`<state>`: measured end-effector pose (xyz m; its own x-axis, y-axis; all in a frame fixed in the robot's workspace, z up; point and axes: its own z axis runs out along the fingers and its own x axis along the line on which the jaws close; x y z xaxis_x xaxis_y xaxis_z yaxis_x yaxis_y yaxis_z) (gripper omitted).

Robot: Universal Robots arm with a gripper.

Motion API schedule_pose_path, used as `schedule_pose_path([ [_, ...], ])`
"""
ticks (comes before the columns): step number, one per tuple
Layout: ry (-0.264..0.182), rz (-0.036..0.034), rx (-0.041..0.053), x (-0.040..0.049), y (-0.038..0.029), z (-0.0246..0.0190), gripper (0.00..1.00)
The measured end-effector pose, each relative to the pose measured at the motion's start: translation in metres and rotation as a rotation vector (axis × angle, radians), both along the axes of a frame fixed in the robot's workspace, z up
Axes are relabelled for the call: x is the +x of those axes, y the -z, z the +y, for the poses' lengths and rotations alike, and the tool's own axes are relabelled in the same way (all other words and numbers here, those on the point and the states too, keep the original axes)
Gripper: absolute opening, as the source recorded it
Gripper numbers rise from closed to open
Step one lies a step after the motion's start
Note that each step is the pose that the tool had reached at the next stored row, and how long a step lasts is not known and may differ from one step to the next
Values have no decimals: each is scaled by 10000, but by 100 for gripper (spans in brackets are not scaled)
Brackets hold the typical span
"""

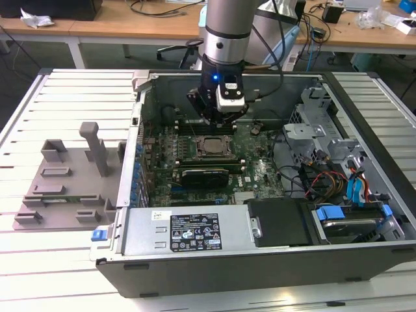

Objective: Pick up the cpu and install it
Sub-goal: 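Install the first cpu locking lever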

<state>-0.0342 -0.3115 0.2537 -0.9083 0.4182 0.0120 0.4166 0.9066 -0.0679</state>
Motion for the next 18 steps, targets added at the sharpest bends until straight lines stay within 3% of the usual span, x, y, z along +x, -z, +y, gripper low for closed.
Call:
schedule_pose_path([
  [18,-2961,0,1,0,0,0,11],
])
